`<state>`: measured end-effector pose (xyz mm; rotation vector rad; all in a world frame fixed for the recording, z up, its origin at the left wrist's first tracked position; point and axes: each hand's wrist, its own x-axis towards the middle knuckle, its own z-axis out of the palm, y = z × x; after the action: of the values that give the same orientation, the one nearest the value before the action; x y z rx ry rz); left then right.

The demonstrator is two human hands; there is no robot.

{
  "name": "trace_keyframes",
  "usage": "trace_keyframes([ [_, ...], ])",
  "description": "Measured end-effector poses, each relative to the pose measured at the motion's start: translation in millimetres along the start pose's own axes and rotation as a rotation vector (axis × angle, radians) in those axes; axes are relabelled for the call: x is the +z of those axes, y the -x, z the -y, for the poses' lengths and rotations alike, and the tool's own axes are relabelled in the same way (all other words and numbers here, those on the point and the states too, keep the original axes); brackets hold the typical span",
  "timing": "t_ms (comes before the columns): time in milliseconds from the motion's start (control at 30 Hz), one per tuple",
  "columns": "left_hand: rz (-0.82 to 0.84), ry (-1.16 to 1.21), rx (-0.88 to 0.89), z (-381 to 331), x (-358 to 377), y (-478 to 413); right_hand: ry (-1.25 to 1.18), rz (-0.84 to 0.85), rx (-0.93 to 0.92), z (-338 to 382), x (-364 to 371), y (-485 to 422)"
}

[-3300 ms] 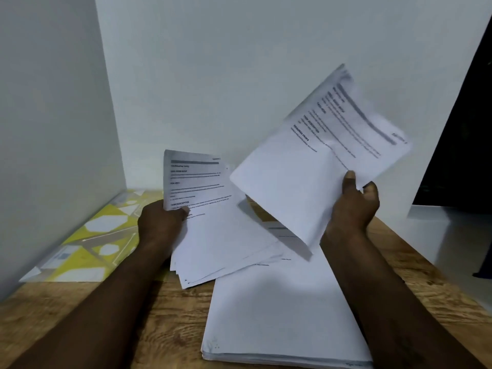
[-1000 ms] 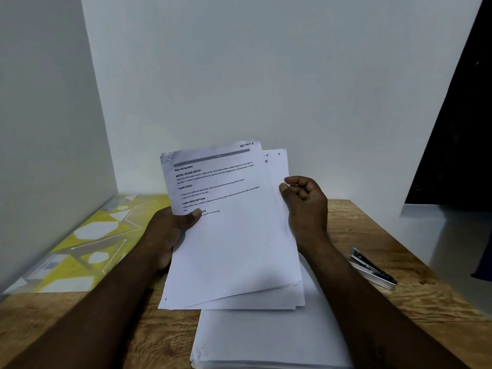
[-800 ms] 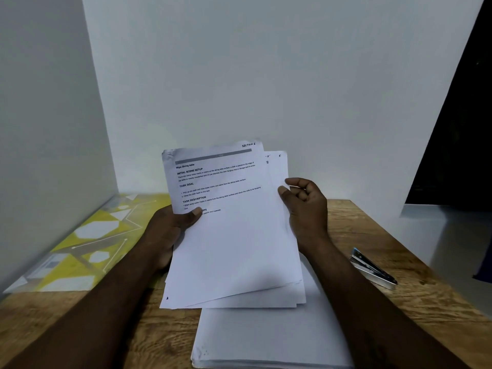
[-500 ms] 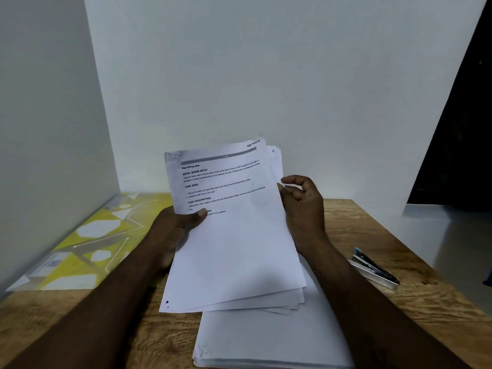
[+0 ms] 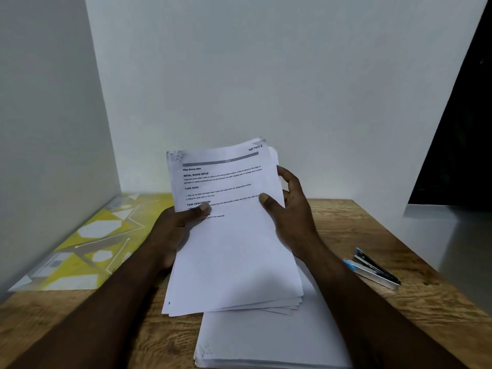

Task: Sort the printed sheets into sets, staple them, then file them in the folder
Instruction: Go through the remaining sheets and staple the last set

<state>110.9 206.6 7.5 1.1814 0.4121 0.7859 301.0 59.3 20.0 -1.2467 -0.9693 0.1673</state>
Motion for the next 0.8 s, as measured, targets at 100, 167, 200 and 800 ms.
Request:
trace_keyframes([
  [100, -0.016, -0.008, 0.018, -0.5, 2.1, 2.5, -0.008, 0.038, 0.06, 0.4, 3.8, 2.0],
  [167, -0.018, -0.004, 0.012, 0.0, 1.2, 2.0, -0.012, 0.048, 0.092, 1.7, 4.1, 1.9],
  [200, -0.021, -0.001, 0.007, 0.1, 1.0, 1.6, -0.011, 0.057, 0.09, 3.2, 3.1, 1.6],
  [800, -0.019, -0.007, 0.108, -7.5, -1.4, 5.2, -0.011, -0.204, 0.208, 10.6, -5.1, -9.5],
])
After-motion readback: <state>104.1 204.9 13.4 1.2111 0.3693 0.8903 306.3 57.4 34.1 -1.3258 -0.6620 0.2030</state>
